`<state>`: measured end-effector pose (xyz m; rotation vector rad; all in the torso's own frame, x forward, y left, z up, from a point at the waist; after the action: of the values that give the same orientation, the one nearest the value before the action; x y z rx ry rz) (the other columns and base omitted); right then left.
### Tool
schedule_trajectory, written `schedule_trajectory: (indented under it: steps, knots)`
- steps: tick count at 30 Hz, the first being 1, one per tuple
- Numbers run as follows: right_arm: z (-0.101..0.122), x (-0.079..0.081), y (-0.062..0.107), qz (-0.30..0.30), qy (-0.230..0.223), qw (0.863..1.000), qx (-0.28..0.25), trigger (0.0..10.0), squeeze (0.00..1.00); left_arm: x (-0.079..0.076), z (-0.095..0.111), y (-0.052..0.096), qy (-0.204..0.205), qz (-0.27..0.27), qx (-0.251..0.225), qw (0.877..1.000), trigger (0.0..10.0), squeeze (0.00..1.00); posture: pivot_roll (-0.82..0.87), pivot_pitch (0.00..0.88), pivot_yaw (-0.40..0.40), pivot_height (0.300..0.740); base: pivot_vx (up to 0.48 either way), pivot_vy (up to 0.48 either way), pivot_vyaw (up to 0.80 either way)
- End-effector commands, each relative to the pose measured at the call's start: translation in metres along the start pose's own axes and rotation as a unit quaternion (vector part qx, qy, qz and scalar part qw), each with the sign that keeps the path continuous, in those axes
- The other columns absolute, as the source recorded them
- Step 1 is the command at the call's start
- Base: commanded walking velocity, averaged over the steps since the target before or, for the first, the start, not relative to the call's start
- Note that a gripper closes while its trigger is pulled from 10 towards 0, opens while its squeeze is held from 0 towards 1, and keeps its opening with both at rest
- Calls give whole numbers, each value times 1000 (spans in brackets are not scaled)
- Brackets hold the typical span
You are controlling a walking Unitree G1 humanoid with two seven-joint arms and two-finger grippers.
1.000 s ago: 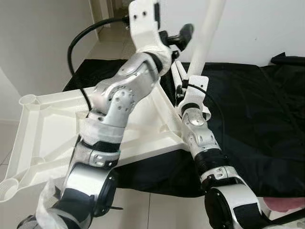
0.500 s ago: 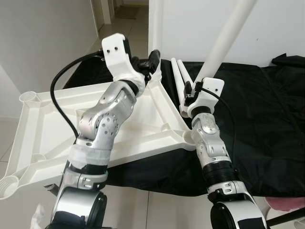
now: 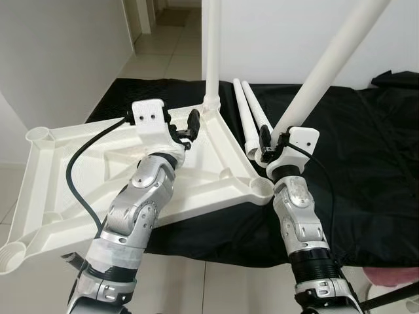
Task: Building children table
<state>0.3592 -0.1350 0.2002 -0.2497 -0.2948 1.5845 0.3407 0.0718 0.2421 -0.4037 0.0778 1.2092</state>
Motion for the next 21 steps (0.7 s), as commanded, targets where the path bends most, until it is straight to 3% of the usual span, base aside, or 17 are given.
schedule_trajectory:
  steps: [1,3,8,18,21]
  knots:
    - [2,-2,3,13,0,1000,-6,10000,0,-20,-15,10,-17,-130,28,991,10000,0,-20,18,84,740,0,0,0]
    - [2,-2,3,13,0,1000,-6,10000,0,-20,-15,10,-17,-130,28,991,10000,0,-20,18,84,740,0,0,0]
    - [-4,-7,8,43,20,999,13,10000,0,-31,-39,31,-43,-205,72,975,10000,0,-35,18,80,740,0,0,0]
    - [-11,-4,10,63,22,997,28,10000,0,-37,-49,40,-59,-243,86,964,10000,0,-39,11,80,740,0,0,0]
    - [-19,2,8,82,19,996,42,10000,0,-45,-57,49,-74,-288,106,949,10000,0,-23,0,76,740,0,0,0]
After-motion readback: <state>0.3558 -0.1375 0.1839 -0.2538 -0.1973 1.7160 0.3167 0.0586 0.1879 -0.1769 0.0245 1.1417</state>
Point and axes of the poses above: a point about 5 cm out from each wrist's last joint towards the gripper, its own y axis pointing back from the gripper into the wrist, its own z axis along the axis of the wrist's last joint, x = y × z, the point moved 3 cm from there along -y, pointing out of the wrist towards the gripper, and after that the axes turned 3 degrees about y, right-handed, at the moved point
